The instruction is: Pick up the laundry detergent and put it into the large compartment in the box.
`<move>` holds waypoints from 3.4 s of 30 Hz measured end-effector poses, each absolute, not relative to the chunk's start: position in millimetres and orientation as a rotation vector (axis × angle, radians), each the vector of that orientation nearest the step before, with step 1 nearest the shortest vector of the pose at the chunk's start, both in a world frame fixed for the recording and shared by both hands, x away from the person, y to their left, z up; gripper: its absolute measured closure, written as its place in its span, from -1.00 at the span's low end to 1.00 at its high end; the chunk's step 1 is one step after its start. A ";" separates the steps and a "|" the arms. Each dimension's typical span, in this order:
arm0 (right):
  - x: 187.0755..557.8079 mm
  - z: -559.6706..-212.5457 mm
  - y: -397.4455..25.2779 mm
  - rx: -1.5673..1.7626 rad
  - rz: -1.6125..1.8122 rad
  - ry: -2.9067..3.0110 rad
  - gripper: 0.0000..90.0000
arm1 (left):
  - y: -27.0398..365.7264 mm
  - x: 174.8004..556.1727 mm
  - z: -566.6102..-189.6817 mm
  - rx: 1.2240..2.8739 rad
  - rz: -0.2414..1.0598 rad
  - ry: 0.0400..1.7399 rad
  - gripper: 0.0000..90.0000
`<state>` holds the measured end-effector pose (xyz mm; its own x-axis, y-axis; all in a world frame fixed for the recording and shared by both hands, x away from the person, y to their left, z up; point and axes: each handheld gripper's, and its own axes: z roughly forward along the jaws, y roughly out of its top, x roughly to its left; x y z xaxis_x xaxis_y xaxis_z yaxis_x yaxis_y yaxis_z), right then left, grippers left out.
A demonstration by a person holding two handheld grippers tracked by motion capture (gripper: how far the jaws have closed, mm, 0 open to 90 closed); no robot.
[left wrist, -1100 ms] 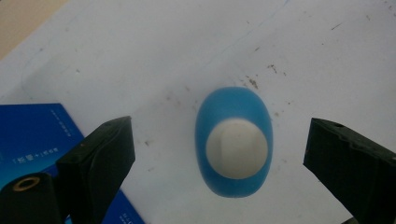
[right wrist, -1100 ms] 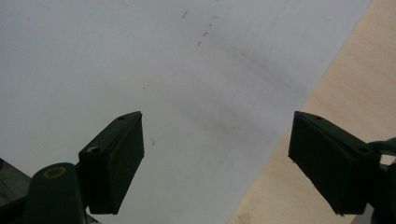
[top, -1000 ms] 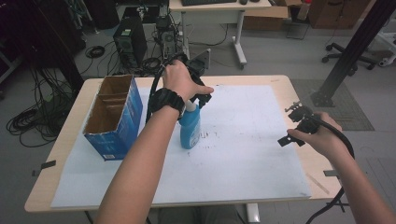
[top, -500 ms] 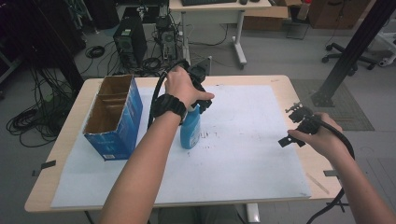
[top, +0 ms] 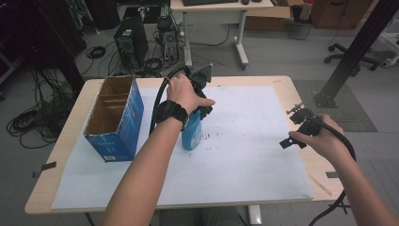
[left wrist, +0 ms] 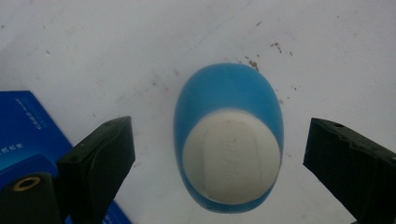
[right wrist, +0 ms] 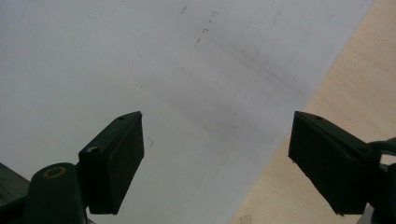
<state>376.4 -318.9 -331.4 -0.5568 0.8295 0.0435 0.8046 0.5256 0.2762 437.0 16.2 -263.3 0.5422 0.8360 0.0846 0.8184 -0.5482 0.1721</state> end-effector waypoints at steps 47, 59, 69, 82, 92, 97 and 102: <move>378.5 -341.9 -320.1 1.442 0.383 2.675 -0.59 | 15.9 444.8 -288.0 2.639 0.134 1.507 -0.18; 377.4 -339.1 -322.7 1.448 0.380 2.669 -0.59 | 17.1 445.1 -285.0 2.648 0.115 1.508 -0.17; 375.8 -334.1 -321.9 1.442 0.363 2.666 -0.59 | 20.1 441.4 -257.5 2.639 0.102 1.509 -0.17; 373.5 -319.7 -317.6 1.434 0.363 2.662 -0.59 | 26.5 436.9 -222.8 2.637 0.112 1.502 -0.17; 373.2 -313.0 -316.7 1.441 0.373 2.661 -0.59 | 30.1 435.4 -197.4 2.627 0.106 1.506 -0.17; 373.4 -308.4 -314.4 1.437 0.374 2.662 -0.60 | 33.1 435.0 -184.1 2.613 0.109 1.511 -0.17; 373.3 -304.0 -310.4 1.423 0.375 2.668 -0.60 | 36.8 434.5 -172.2 2.603 0.115 1.520 -0.17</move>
<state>373.3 -310.4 -304.0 -0.5601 0.8278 0.0317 0.8044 0.5344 0.2594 434.5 36.8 -172.2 0.4910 0.8711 0.0026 0.8616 -0.4861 0.1462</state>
